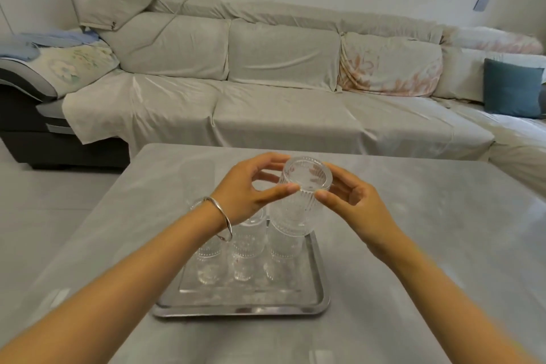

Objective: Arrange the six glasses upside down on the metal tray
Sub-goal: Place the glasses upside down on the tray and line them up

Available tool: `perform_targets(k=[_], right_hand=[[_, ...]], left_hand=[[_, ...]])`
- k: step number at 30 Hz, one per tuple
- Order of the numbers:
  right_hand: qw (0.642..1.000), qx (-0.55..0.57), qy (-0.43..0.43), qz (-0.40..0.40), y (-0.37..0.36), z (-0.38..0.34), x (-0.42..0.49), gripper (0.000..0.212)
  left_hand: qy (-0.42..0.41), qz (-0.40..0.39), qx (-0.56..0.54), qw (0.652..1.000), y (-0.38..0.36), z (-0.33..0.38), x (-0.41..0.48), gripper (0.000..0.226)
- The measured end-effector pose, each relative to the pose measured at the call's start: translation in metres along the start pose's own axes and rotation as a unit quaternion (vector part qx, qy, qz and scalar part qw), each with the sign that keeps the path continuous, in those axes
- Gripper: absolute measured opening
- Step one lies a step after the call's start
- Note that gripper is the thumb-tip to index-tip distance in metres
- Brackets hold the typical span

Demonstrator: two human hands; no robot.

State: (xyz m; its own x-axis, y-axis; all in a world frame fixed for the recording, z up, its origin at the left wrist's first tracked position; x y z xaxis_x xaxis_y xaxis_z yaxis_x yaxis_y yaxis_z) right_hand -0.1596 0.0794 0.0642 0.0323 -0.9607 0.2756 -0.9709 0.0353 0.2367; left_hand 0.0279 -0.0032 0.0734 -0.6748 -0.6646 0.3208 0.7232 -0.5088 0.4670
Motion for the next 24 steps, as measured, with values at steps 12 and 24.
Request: perform_targets(k=[12, 24], right_hand=[[0.994, 0.011, -0.101, -0.048, -0.015, 0.061, -0.048, 0.058], [0.986, -0.012, -0.147, -0.072, -0.022, 0.088, -0.050, 0.054]], left_hand=[[0.090, -0.002, -0.049, 0.995, -0.059, -0.058, -0.056, 0.055], [0.123, -0.010, -0.056, 0.991, -0.071, -0.089, -0.067, 0.052]])
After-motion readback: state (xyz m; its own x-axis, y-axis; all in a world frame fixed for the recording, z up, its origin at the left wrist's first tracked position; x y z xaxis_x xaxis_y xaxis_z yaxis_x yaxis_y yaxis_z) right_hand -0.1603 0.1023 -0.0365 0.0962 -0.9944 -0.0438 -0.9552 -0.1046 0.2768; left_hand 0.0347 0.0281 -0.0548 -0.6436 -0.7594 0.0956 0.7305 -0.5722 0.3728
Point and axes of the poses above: each hand's wrist, its own x-axis towards the middle knuckle, its own y-axis out of the back of the hand, z = x × y, the point moved 1 cm from there along x, towards the middle knuckle, and after that the axes turned 6 degrees about -z, right-handed, at the moved point
